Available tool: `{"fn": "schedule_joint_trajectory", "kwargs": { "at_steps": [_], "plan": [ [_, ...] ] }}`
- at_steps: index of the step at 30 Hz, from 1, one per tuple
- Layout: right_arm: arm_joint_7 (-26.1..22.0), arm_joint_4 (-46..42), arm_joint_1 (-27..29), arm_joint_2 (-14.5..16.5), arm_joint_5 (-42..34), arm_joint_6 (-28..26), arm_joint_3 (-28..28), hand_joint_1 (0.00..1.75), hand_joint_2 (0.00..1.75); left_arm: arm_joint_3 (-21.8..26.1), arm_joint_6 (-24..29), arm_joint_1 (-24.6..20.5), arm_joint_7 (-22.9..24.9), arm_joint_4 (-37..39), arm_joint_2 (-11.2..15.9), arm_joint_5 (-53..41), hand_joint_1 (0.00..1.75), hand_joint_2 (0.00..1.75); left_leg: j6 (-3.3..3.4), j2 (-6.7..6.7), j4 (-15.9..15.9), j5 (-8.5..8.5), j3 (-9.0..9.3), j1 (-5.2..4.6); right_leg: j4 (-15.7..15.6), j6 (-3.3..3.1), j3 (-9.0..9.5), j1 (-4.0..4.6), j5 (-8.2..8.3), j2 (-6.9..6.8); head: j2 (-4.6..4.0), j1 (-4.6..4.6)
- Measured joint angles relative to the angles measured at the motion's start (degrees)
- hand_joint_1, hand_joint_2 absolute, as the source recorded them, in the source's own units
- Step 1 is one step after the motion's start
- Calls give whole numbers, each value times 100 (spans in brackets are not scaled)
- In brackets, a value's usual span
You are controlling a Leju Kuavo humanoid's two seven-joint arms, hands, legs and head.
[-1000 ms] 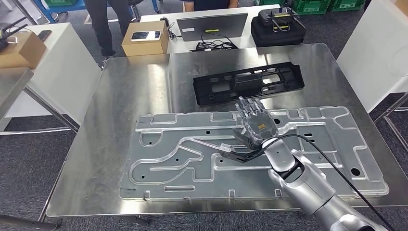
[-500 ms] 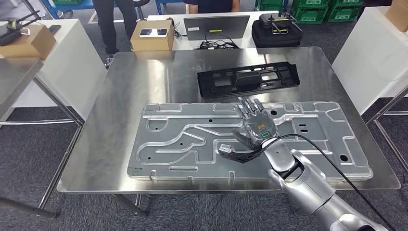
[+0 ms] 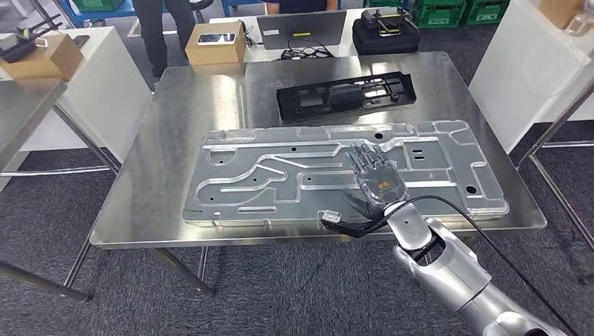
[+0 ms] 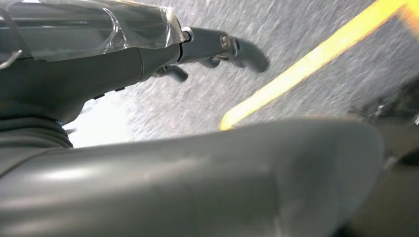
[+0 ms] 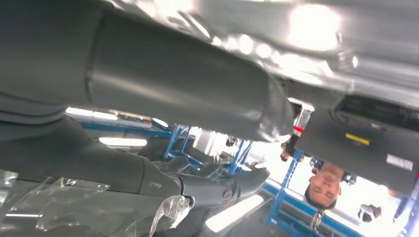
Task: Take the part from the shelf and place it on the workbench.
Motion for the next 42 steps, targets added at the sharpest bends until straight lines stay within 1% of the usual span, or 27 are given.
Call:
{"fn": "schedule_joint_trajectory", "kwargs": {
  "at_steps": [2,3,4,5,6,8,10,12,14,15,18,19,21,22,24,26,27,28,29,31,33,34,35,37,39,41,42],
  "plan": [
    [1,2,1,3,0,0,0,0,0,0,-5,7,1,-2,-13,-1,0,0,-137,-1,966,-697,-266,110,20,-50,-209,-4,153,1,0,-1],
    [3,3,3,3,0,-1,0,0,0,0,-5,6,1,-2,-15,-1,0,0,-175,1,1393,-879,-340,160,37,-46,-308,-5,217,1,0,-1],
    [3,4,8,1,0,-1,1,0,0,0,-6,3,1,-2,-15,-1,0,0,-198,1,1661,-926,-343,196,54,-40,-400,-6,276,0,0,-1],
    [3,5,13,0,1,-1,1,0,0,0,-7,1,1,-2,-16,-1,0,0,-203,1,1697,-838,-230,217,66,-29,-491,-7,338,-1,0,-1],
    [3,6,16,-1,0,-1,1,0,0,0,-8,-1,1,-2,-17,-1,0,0,-192,0,1512,-682,-13,224,73,-17,-573,-8,402,-1,0,-1],
    [3,6,1,0,0,-1,-1,0,0,1,-13,-16,1,-2,-15,2,0,0,-106,-3,691,-432,657,195,64,7,-696,-16,532,0,1,0],
    [15,5,-33,-1,-25,-1,-10,0,0,3,-16,-52,-1,-2,-6,9,0,0,1,-3,-254,-522,1316,134,39,54,-753,-41,650,-11,1,0],
    [57,4,-40,-4,-107,6,-21,0,0,8,-17,-83,-3,-2,4,28,0,0,55,-3,-693,-618,1553,81,-2,132,-778,-77,780,-29,0,-2],
    [125,3,7,-21,-220,23,-37,0,0,12,-19,-85,-1,-2,5,57,0,0,74,4,-754,-469,1477,83,-19,193,-834,-82,799,-25,0,-2],
    [167,2,43,-36,-290,31,-51,0,0,14,-19,-81,-1,-2,5,71,0,0,90,13,-781,-375,1412,94,117,206,-911,-69,615,-17,0,-1],
    [314,-23,246,-107,-540,28,-147,0,0,24,-12,-43,-8,-2,-2,102,0,0,117,26,-738,-142,1106,105,1337,223,-1286,-38,-392,-4,0,1],
    [350,-35,340,-134,-608,23,-179,0,0,26,-7,-25,-11,-2,-4,109,0,0,119,26,-701,-80,993,100,1773,234,-1364,-32,-545,-4,0,1],
    [443,-58,528,-176,-785,-3,-235,0,0,30,3,0,-26,-2,-7,139,0,0,106,35,-620,35,768,94,2143,250,-1294,-22,-397,-4,0,1],
    [529,-77,649,-194,-949,-39,-286,0,0,33,10,11,-36,-2,-9,166,0,0,90,40,-580,88,659,95,2018,255,-1106,-22,-218,-4,0,1],
    [742,-125,994,-233,-1486,-235,-478,0,0,47,35,43,-59,-2,-13,249,0,0,43,43,-509,177,505,91,1238,268,-433,-21,-64,-8,0,2],
    [812,-143,1515,-308,-2099,-629,-742,0,0,82,60,94,-77,-2,-13,329,0,0,3,32,-444,279,444,75,322,238,223,-18,-215,-8,1,-1],
    [766,-125,1788,-354,-2330,-858,-871,0,0,108,69,121,-84,-2,-11,359,0,0,-12,25,-427,337,420,66,66,212,380,-10,-274,-9,1,-2],
    [708,-95,2045,-399,-2481,-1047,-980,0,0,132,74,147,-90,-1,-5,379,0,0,-24,15,-415,394,395,68,-32,170,392,-24,-289,-12,1,-4],
    [669,-61,2250,-440,-2606,-1181,-1077,0,0,152,79,167,-92,0,-1,398,0,0,-51,6,-380,369,339,75,-10,134,330,-30,-249,-17,0,-4],
    [754,-15,2624,-489,-3003,-1311,-1295,0,0,180,108,195,-75,3,4,446,0,0,-143,-1,44,-53,140,125,14,46,179,-48,-147,-28,0,-4],
    [858,77,3094,-531,-3684,-1562,-1602,0,0,214,170,211,-45,3,2,528,0,0,-246,4,906,-700,-104,201,33,0,38,-28,-46,-42,0,-4],
    [796,186,3376,-553,-4119,-1786,-1756,0,0,241,209,219,-28,3,2,575,0,0,-273,5,1320,-900,-173,227,47,-4,-35,-16,-3,-55,0,-4],
    [606,366,3653,-572,-4612,-2036,-1900,0,0,270,260,226,-13,3,1,619,0,0,-280,5,1580,-951,-172,239,61,-6,-105,-5,32,-64,0,-4],
    [-69,1022,4159,-566,-5888,-2465,-2196,0,0,320,420,234,4,1,-24,718,0,0,-224,2,1537,-692,90,220,77,0,-226,20,104,-78,0,-4],
    [-743,1952,4531,-476,-7161,-2569,-2519,0,0,370,613,227,-2,-4,-68,835,0,0,-55,-5,782,-432,693,121,68,17,-292,14,179,-93,0,-4],
    [-800,2858,4810,-337,-8055,-2446,-2832,0,0,434,739,193,-27,-12,-101,951,0,0,113,-7,-114,-490,1295,2,62,57,-329,-4,252,-126,0,-3],
    [-576,3248,4920,-258,-8343,-2385,-2975,0,0,457,774,177,-40,-15,-111,1008,0,0,156,-7,-387,-556,1447,-35,64,83,-350,-1,290,-149,1,-3]
  ]
}}
